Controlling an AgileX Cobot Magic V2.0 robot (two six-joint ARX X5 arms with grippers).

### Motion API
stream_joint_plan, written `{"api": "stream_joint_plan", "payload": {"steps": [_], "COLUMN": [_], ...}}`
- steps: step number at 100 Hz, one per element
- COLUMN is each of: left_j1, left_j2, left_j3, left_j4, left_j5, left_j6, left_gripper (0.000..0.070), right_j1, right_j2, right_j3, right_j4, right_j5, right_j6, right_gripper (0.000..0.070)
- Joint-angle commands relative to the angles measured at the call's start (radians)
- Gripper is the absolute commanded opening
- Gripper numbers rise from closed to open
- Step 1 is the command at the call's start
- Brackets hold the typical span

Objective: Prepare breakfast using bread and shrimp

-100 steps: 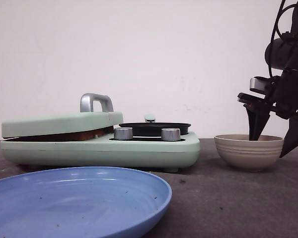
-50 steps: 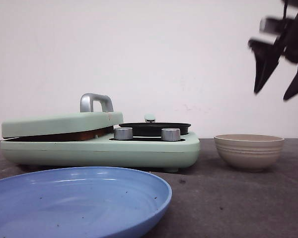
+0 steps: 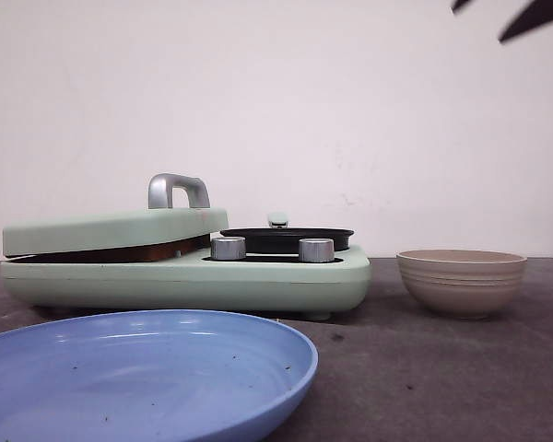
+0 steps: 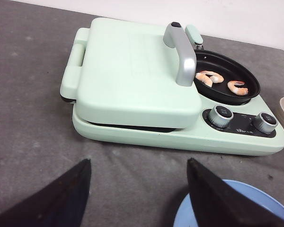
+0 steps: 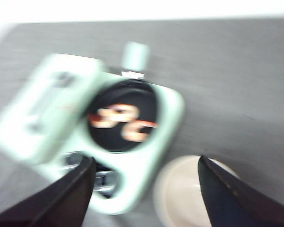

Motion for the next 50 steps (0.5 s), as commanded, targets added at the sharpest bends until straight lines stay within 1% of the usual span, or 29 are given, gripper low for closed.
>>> {"api": "stream_joint_plan", "payload": {"steps": [1, 6, 7, 9, 10, 12, 13, 14, 17, 21, 29, 36, 41, 50], "left_j1": [-0.003, -0.003, -0.003, -0.003, -0.003, -0.003, -0.003, -0.003, -0.003, -0.003, -0.003, -0.003, -0.003, -0.003], "left_j2": [0.003, 0.003, 0.003, 0.003, 0.003, 0.003, 0.003, 0.003, 0.003, 0.003, 0.003, 0.003, 0.003, 0.003], "left_j3": [0.01, 0.01, 0.01, 0.01, 0.01, 0.01, 0.01, 0.01, 0.01, 0.01, 0.01, 0.01, 0.01, 0.01], "left_j4": [0.005, 0.005, 0.005, 0.005, 0.005, 0.005, 0.005, 0.004, 0.004, 0.003, 0.003, 0.003, 0.003, 0.002], "left_j5": [0.001, 0.001, 0.001, 0.001, 0.001, 0.001, 0.001, 0.001, 0.001, 0.001, 0.001, 0.001, 0.001, 0.002], "left_j6": [0.003, 0.003, 0.003, 0.003, 0.003, 0.003, 0.003, 0.003, 0.003, 0.003, 0.003, 0.003, 0.003, 0.003], "left_gripper": [0.0337, 0.0337, 0.0337, 0.0337, 0.0337, 0.0337, 0.0337, 0.0337, 0.0337, 0.0337, 0.0333, 0.0286, 0.0238, 0.0104], "right_j1": [0.021, 0.041, 0.048, 0.054, 0.06, 0.066, 0.072, 0.073, 0.084, 0.095, 0.116, 0.134, 0.145, 0.16], "right_j2": [-0.006, -0.021, -0.025, -0.029, -0.032, -0.035, -0.038, -0.039, -0.046, -0.052, -0.066, -0.079, -0.093, -0.131], "right_j3": [0.021, 0.021, 0.021, 0.02, 0.02, 0.02, 0.02, 0.02, 0.02, 0.02, 0.02, 0.016, 0.006, -0.032], "right_j4": [-0.01, -0.026, -0.031, -0.035, -0.039, -0.043, -0.047, -0.048, -0.058, -0.063, -0.077, -0.085, -0.08, -0.054], "right_j5": [-0.015, -0.021, -0.02, -0.02, -0.02, -0.019, -0.02, -0.02, -0.019, -0.02, -0.019, -0.019, -0.018, -0.018], "right_j6": [-0.037, -0.058, -0.063, -0.067, -0.071, -0.074, -0.076, -0.076, -0.081, -0.085, -0.098, -0.106, -0.108, -0.113], "right_gripper": [0.0358, 0.0273, 0.0242, 0.0212, 0.0181, 0.0153, 0.0123, 0.0113, 0.0047, 0.0002, 0.0, 0.0, 0.0, 0.0]}}
